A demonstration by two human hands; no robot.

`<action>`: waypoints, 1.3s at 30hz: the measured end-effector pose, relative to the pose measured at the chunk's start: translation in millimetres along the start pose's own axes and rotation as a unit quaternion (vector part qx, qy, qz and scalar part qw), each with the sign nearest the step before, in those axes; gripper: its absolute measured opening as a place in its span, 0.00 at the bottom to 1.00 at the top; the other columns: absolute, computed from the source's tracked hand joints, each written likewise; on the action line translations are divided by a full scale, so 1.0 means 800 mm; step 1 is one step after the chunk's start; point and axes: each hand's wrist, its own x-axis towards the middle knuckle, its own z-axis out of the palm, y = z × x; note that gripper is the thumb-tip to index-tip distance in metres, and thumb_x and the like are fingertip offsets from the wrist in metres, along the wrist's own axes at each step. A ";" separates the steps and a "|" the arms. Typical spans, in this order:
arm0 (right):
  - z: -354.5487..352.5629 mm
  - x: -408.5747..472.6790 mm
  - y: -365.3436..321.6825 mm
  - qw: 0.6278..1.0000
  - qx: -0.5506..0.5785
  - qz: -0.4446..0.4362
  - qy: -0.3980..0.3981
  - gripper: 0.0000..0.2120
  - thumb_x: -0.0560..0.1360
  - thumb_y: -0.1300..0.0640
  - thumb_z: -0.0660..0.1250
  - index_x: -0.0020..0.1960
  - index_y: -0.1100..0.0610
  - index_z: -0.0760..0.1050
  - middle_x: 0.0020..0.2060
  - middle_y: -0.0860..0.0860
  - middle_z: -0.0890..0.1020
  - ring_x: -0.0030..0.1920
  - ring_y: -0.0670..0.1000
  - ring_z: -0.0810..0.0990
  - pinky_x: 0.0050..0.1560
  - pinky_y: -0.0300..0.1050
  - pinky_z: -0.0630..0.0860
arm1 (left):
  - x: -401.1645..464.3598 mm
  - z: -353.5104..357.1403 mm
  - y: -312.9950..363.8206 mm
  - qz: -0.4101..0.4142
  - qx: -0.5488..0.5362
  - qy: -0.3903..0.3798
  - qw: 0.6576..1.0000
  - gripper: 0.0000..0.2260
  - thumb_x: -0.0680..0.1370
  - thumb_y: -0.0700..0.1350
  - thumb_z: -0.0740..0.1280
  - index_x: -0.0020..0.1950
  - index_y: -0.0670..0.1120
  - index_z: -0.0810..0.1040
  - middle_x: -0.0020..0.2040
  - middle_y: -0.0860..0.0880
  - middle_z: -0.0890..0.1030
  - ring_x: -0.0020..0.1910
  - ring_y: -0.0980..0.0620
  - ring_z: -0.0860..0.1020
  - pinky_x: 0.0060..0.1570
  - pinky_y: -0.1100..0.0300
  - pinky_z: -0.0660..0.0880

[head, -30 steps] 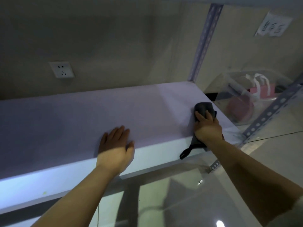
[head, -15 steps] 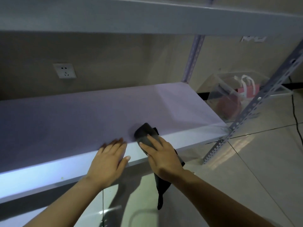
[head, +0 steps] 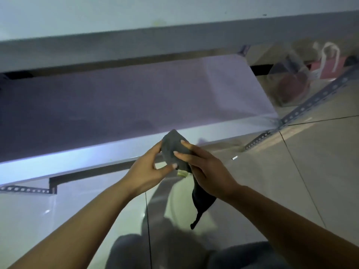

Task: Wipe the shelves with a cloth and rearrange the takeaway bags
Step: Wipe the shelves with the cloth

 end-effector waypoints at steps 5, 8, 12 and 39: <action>-0.080 -0.028 -0.122 0.999 0.034 0.028 0.017 0.18 0.80 0.57 0.55 0.67 0.53 0.75 0.72 0.51 0.68 0.65 0.52 0.73 0.62 0.42 0.72 | -0.073 -0.038 0.096 -0.026 -0.126 0.021 0.992 0.18 0.71 0.52 0.71 0.60 0.55 0.76 0.57 0.59 0.80 0.62 0.57 0.75 0.64 0.45 0.71; -0.148 -0.038 -0.198 0.999 0.009 0.037 0.007 0.20 0.78 0.58 0.58 0.70 0.51 0.69 0.71 0.51 0.68 0.65 0.51 0.71 0.61 0.37 0.71 | -0.123 -0.071 0.170 -0.028 -0.147 0.016 0.989 0.10 0.74 0.47 0.71 0.54 0.51 0.77 0.52 0.53 0.82 0.57 0.52 0.79 0.62 0.42 0.72; -0.245 -0.048 -0.289 0.996 -0.057 0.056 -0.043 0.37 0.73 0.59 0.70 0.75 0.44 0.55 0.74 0.51 0.62 0.64 0.51 0.69 0.58 0.35 0.68 | -0.186 -0.120 0.285 0.011 -0.092 -0.005 0.996 0.05 0.77 0.43 0.69 0.49 0.51 0.76 0.46 0.48 0.81 0.47 0.46 0.79 0.51 0.41 0.76; -0.701 -0.092 -0.664 0.979 -0.117 0.027 0.164 0.26 0.71 0.54 0.73 0.67 0.45 0.71 0.68 0.43 0.71 0.66 0.42 0.68 0.68 0.35 0.60 | -0.348 -0.300 0.790 0.103 -0.060 0.060 0.991 0.10 0.73 0.42 0.74 0.52 0.50 0.77 0.52 0.48 0.81 0.52 0.49 0.81 0.55 0.53 0.78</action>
